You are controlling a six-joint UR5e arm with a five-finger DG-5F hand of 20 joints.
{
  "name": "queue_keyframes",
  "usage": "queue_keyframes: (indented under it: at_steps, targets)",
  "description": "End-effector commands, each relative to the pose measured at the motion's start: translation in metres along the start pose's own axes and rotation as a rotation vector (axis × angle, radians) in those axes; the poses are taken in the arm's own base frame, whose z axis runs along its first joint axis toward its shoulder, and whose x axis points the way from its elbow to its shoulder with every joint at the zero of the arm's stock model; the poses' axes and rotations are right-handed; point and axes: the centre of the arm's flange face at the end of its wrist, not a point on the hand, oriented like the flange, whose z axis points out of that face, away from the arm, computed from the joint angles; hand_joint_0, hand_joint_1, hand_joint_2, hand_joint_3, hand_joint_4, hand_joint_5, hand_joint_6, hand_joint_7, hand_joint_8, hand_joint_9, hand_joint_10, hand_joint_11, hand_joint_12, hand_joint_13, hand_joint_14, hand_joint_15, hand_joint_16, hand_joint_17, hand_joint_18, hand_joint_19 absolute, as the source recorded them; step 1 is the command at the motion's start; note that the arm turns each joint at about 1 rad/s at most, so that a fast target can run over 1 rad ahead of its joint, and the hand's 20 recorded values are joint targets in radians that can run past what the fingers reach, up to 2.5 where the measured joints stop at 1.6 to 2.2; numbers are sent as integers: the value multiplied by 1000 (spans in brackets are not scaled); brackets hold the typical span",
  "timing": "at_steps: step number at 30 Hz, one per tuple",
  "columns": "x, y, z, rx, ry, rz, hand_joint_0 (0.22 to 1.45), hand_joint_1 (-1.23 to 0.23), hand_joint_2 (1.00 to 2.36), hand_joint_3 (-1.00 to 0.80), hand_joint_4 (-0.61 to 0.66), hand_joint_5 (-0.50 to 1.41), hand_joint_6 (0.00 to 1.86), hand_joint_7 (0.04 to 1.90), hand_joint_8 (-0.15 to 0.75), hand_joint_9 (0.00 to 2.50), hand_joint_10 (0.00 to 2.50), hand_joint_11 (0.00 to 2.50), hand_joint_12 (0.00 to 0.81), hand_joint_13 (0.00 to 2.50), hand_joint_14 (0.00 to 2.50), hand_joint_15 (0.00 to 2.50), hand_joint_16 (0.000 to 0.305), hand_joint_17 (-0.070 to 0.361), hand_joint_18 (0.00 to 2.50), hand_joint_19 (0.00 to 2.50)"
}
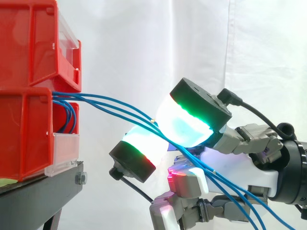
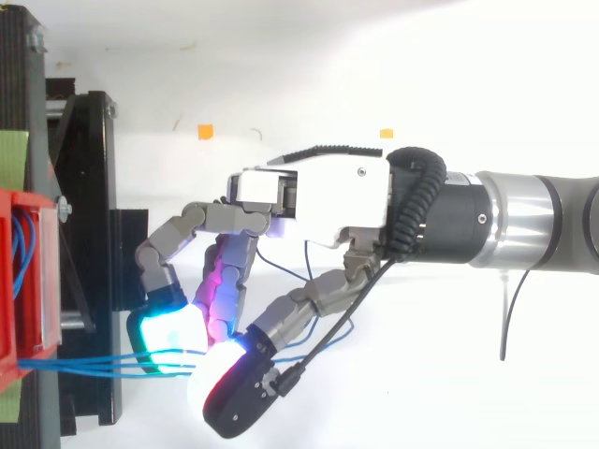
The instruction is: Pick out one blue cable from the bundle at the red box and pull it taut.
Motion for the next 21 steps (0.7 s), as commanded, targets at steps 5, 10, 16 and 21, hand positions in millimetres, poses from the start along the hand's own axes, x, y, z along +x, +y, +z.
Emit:
queue_keyframes:
  at_steps: [5,10,16,21]
  targets:
    - [0,0,0,-1,-1,4,811,-1006,1000,-500,-89,-126,928,1231,329,1325,24,635,437,1092,25,605,60,134,913,709]
    - [0,0,0,1,-2,4,810,-1017,1000,-500,-50,-134,929,1214,325,1291,25,634,439,1075,23,593,60,135,905,698]
    - [0,0,0,0,-2,4,808,-1013,1000,-500,-33,-139,932,1184,318,1271,22,627,437,1067,24,598,60,136,901,705]
    - [0,0,0,0,-2,4,773,-1009,1000,-500,-4,-141,932,1122,320,1266,22,618,439,1065,25,606,60,136,898,715]
